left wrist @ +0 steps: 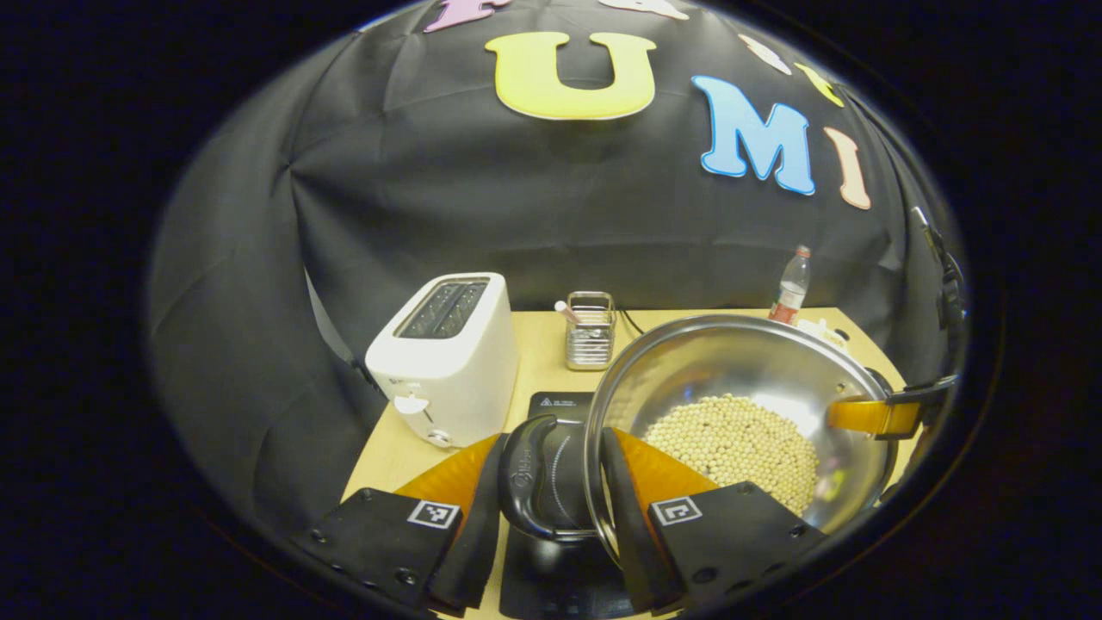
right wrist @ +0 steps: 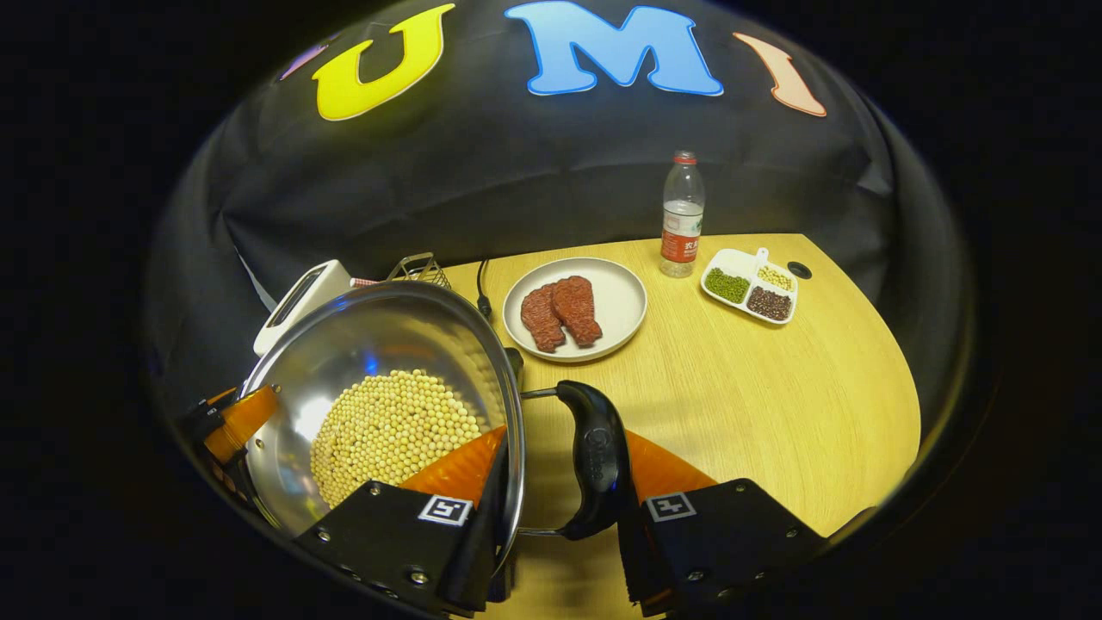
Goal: First push the handle of the pot to place it horizontally, then grasp the pot with both hands and set it on the induction cooktop.
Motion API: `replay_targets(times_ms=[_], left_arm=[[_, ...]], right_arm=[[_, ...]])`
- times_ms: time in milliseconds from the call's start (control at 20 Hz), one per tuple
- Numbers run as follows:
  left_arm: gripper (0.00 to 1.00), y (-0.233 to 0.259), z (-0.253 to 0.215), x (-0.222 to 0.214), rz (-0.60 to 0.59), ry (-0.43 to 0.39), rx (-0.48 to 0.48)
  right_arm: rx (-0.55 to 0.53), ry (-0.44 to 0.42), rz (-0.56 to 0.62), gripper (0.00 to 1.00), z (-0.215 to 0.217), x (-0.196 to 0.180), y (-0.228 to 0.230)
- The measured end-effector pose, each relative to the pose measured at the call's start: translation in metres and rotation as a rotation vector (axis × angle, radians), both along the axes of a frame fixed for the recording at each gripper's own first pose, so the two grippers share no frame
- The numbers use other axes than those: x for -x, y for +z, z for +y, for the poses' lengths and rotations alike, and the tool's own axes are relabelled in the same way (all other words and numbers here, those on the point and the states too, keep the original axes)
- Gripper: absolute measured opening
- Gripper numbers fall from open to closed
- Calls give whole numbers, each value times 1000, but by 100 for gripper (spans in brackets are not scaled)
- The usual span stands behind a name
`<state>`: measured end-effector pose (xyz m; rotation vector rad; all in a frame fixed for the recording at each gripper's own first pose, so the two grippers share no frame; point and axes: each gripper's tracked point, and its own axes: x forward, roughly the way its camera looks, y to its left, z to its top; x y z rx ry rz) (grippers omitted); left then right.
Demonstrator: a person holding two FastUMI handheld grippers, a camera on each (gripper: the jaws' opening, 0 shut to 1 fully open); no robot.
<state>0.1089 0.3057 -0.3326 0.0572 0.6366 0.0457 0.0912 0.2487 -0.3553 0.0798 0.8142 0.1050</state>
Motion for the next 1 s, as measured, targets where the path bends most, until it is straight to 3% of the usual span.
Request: replay_targets(times_ms=[200, 250, 450, 1000], left_arm=[[67, -3, 12, -11, -1, -7, -6], [63, -5, 15, -14, 3, -8, -4], [70, -14, 21, -24, 13, -24, -1], [67, -34, 31, -36, 30, -50, 15]], right_arm=[[-6, -17, 1, 59, 12, -5, -5], [-6, -23, 2, 59, 13, -5, -5], [-11, -41, 10, 59, 16, -4, -10], [-6, -74, 18, 59, 34, -20, -37]])
